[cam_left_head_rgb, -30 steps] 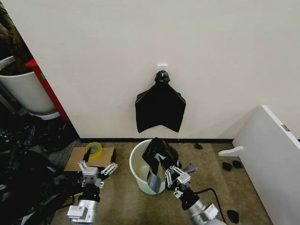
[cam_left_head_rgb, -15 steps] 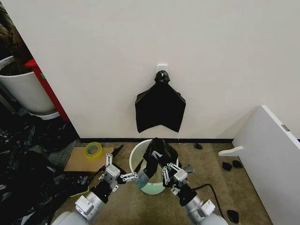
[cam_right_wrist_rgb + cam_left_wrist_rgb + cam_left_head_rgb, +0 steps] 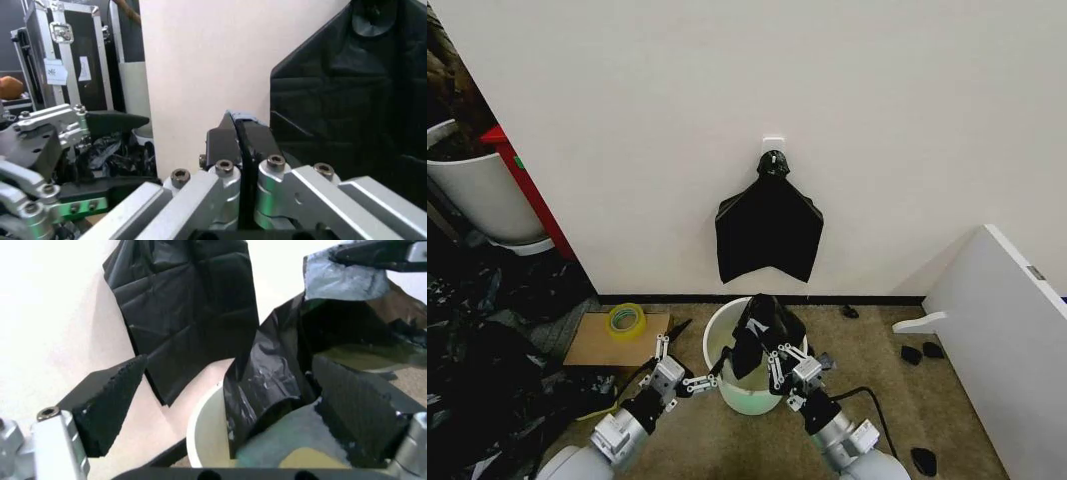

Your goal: Place the garbage bag over the trash bin.

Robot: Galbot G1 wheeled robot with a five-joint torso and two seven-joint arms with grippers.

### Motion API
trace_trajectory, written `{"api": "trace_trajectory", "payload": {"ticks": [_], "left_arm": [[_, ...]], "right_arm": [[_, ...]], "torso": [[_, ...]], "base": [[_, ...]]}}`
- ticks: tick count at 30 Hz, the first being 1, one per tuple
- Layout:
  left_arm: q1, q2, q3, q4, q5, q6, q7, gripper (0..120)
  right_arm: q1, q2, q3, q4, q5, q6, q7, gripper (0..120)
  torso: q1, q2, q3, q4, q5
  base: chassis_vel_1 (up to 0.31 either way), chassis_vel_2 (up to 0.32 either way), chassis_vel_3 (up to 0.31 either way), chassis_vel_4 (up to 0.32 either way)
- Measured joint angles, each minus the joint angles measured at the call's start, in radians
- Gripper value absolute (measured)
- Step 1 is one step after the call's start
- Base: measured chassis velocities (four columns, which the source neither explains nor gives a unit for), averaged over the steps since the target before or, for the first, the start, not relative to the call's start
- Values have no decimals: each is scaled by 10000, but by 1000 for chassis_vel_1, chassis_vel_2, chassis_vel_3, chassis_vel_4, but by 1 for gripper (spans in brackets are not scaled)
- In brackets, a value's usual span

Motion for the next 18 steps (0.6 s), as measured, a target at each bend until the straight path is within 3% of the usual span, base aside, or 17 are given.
{"api": "trace_trajectory", "payload": {"ticks": [18], "left_arm": [[-835, -352, 717, 476, 10, 297, -133, 96]], "right_arm": [[-228, 11, -27, 225, 7, 2, -57, 0]], "torso": [[0, 0, 0, 0, 2]], "base": [[0, 0, 0, 0]]}}
